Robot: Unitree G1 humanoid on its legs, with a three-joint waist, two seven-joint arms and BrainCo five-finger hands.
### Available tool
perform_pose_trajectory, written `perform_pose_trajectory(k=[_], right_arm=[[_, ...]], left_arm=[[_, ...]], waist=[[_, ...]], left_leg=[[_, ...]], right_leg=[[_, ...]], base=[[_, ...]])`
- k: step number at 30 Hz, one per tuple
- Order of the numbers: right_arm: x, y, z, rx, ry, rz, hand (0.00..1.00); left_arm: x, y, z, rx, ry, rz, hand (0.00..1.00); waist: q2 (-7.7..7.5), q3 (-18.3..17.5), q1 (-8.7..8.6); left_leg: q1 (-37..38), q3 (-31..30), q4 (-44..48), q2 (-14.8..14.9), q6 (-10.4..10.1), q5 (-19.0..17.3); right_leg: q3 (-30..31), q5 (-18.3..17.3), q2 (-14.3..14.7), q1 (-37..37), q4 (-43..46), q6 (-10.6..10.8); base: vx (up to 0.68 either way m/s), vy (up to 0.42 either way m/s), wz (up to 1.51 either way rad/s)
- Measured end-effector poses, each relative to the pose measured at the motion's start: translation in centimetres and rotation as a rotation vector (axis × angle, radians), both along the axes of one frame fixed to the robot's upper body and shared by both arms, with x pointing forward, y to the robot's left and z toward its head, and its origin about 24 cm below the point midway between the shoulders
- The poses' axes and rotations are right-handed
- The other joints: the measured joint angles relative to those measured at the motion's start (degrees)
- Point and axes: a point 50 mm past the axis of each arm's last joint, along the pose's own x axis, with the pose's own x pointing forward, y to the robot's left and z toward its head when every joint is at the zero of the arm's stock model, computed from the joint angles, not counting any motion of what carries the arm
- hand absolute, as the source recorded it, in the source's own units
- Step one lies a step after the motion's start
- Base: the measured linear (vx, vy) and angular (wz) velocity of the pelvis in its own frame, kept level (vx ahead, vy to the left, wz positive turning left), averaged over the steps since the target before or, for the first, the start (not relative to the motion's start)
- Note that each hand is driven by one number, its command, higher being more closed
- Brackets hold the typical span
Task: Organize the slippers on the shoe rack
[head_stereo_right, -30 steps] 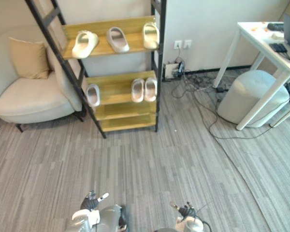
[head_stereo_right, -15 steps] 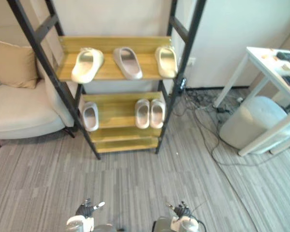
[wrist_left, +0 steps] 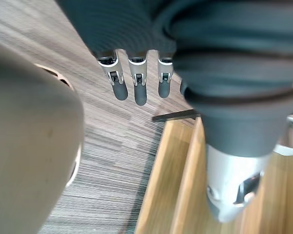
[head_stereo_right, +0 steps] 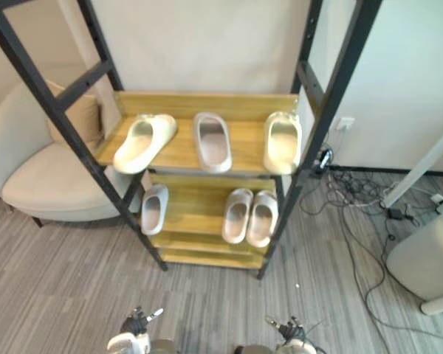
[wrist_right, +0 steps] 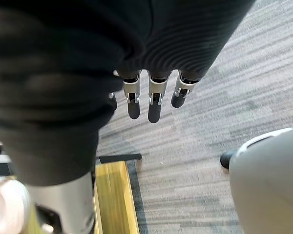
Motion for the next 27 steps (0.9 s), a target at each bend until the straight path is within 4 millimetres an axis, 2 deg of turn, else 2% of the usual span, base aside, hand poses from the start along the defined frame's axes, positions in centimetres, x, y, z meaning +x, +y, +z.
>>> perform_pose_trajectory(k=[1, 2, 3, 6, 12, 14, 15, 17, 18, 19, 22, 24, 27], right_arm=[[0.0, -0.1, 0.0, -0.002, 0.001, 0.000, 0.00], [-0.2, -0.3, 0.0, -0.007, 0.010, 0.002, 0.00], [-0.4, 0.2, -0.2, 0.009, 0.021, 0.001, 0.00], [-0.5, 1.4, -0.5, 0.042, 0.033, 0.000, 0.00], [-0.7, 1.5, -0.6, 0.040, 0.040, 0.007, 0.00], [-0.5, 1.0, -0.5, 0.029, 0.036, 0.012, 0.00], [0.0, 0.6, -0.3, 0.016, 0.021, 0.016, 0.00], [0.2, 0.5, -0.2, 0.013, 0.016, 0.017, 0.00], [-0.1, 1.2, -0.4, 0.029, 0.027, 0.024, 0.00], [-0.2, 1.3, -0.4, 0.031, 0.029, 0.024, 0.00], [-0.4, 1.6, -0.5, 0.040, 0.032, 0.020, 0.00], [-0.5, 1.5, -0.5, 0.040, 0.033, 0.010, 0.00], [-0.9, 1.2, -0.6, 0.035, 0.046, 0.005, 0.00]], left_arm=[[0.0, -0.1, -0.1, -0.001, 0.004, -0.009, 0.00], [-0.2, -0.2, -0.2, -0.005, 0.012, -0.013, 0.00], [-0.5, 0.4, -0.3, 0.013, 0.031, -0.018, 0.00], [-0.2, 1.5, -0.1, 0.048, 0.031, -0.045, 0.00], [-0.6, 1.2, -0.4, 0.052, 0.057, -0.087, 0.00], [-0.3, 0.9, -0.3, 0.043, 0.054, -0.091, 0.00], [-0.3, 0.8, -0.4, 0.045, 0.057, -0.097, 0.00], [-0.3, 0.9, -0.4, 0.051, 0.059, -0.105, 0.00], [-0.6, 1.4, -0.4, 0.064, 0.065, -0.103, 0.00], [-0.6, 1.5, -0.4, 0.066, 0.065, -0.103, 0.00], [-0.5, 1.5, -0.3, 0.066, 0.061, -0.102, 0.00], [-0.5, 1.5, -0.4, 0.061, 0.063, -0.091, 0.00], [-0.9, 1.3, -0.5, 0.053, 0.077, -0.090, 0.00]], waist=[[0.17, -0.1, -0.03], [0.46, -0.2, 0.16], [-0.80, -0.7, 0.24], [-4.08, -0.8, 0.35], [-4.00, -1.4, 0.32], [-3.00, -0.8, 0.45], [-2.41, -0.4, 0.24], [-3.12, 0.1, -0.09], [-4.17, -0.7, -0.33], [-4.39, -0.9, -0.24], [-4.94, -1.5, 0.11], [-4.55, -1.4, 0.07], [-4.44, -1.6, -0.25]], left_leg=[[0.1, -1.4, -4.4, -1.1, -0.1, 2.2], [0.4, -3.6, -8.0, -2.4, -1.0, 7.8], [1.9, -3.1, -9.7, -4.2, -0.2, 8.0], [2.4, -1.7, -10.4, -6.5, 0.5, 7.6], [6.5, 0.4, -13.5, -8.2, 1.7, 6.9], [6.6, 1.0, -13.6, -7.6, 2.6, 5.9], [7.1, 1.6, -13.8, -7.1, 2.6, 5.9], [8.5, 1.6, -14.5, -7.2, 2.8, 5.7], [8.9, 1.3, -14.4, -7.8, 2.6, 5.5], [8.9, 1.2, -14.3, -7.9, 2.5, 5.5], [7.3, 0.8, -14.3, -8.1, 2.2, 6.2], [6.3, 0.5, -14.4, -8.8, 2.2, 6.7], [7.9, -2.5, -15.7, -8.8, 1.8, 7.5]], right_leg=[[0.2, -0.4, -0.4, 0.0, 0.2, 0.7], [1.1, -1.1, -0.6, 0.1, 0.5, 1.9], [2.1, -1.3, -2.0, 0.5, 0.5, 2.8], [2.3, -1.5, -4.5, 1.1, -0.3, 3.8], [4.3, -0.6, -5.8, 2.5, -1.3, 4.7], [6.0, -1.4, -5.4, -1.6, 5.9, 6.0], [6.8, -1.4, -5.2, -5.7, 13.6, 6.0], [6.8, -1.7, -5.9, -9.9, 22.6, 5.8], [6.5, -2.7, -6.1, -9.0, 20.6, 5.5], [6.4, -2.9, -6.2, -8.6, 19.9, 5.5], [5.1, -3.2, -6.1, -4.8, 9.4, 5.5], [5.0, -3.1, -6.2, -2.5, 3.0, 5.5], [3.4, -2.8, -5.8, 0.1, 1.3, 5.5]], base=[[0.26, 0.218, -0.12], [0.24, 0.189, -0.11], [0.28, 0.233, -0.12], [0.22, 0.152, -0.03], [0.09, 0.075, -0.21], [-0.02, 0.040, -0.41], [-0.05, 0.029, -0.34], [-0.06, 0.026, -0.04], [-0.03, 0.009, 0.10], [0.01, -0.009, 0.09], [0.01, -0.024, 0.01], [-0.01, -0.020, 0.02], [0.00, -0.047, 0.19]])
